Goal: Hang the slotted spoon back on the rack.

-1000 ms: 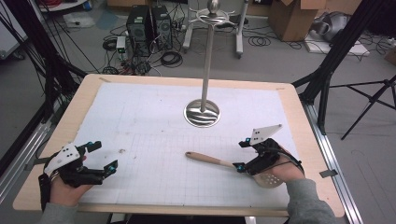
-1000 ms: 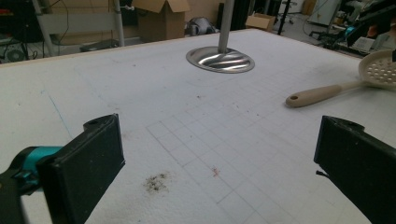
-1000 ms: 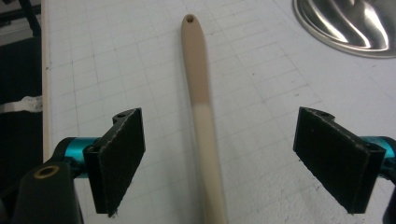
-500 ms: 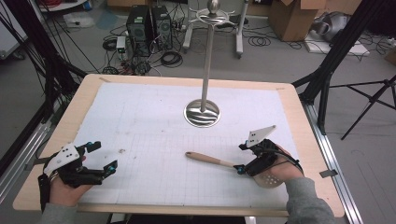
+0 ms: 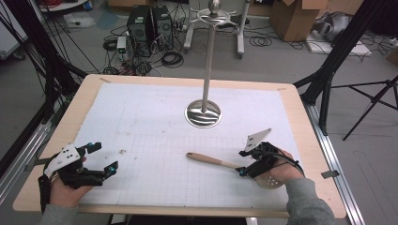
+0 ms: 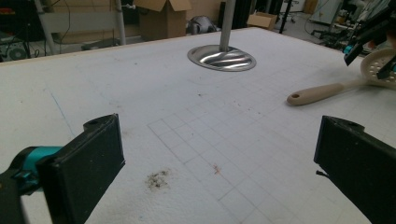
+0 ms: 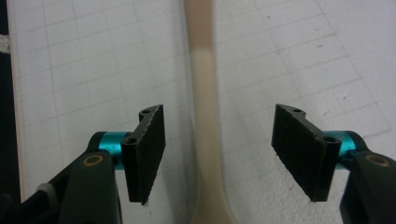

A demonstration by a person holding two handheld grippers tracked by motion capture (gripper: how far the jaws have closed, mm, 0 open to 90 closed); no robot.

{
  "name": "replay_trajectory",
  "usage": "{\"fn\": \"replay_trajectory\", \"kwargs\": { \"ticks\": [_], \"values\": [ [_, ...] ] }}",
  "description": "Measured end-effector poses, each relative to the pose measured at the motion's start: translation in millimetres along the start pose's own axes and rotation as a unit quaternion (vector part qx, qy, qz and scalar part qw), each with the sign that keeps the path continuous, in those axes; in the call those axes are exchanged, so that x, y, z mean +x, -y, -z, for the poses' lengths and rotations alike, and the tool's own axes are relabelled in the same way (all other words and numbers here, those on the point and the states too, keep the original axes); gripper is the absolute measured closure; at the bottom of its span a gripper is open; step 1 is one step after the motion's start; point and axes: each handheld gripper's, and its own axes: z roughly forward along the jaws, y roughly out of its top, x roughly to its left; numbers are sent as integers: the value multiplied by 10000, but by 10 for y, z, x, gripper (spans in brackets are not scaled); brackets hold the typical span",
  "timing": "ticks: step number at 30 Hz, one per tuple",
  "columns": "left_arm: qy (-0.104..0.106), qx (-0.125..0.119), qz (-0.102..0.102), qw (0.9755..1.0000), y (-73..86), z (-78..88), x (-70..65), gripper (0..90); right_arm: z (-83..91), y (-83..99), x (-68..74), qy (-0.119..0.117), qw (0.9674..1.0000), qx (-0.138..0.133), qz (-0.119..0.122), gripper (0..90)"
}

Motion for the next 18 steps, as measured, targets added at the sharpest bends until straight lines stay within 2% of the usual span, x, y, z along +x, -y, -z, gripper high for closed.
{"fn": "replay_trajectory", "kwargs": {
  "ticks": [11, 18],
  "values": [
    [-22, -3, 18, 10000, 3, 2, 2, 18, -54, 3, 6, -103, 9996, 254, -70, 430],
    [-13, 28, 13, 10000, 9, -2, 6, 18, -121, 9, 19, -164, 9982, 569, -9, 503]
  ]
}}
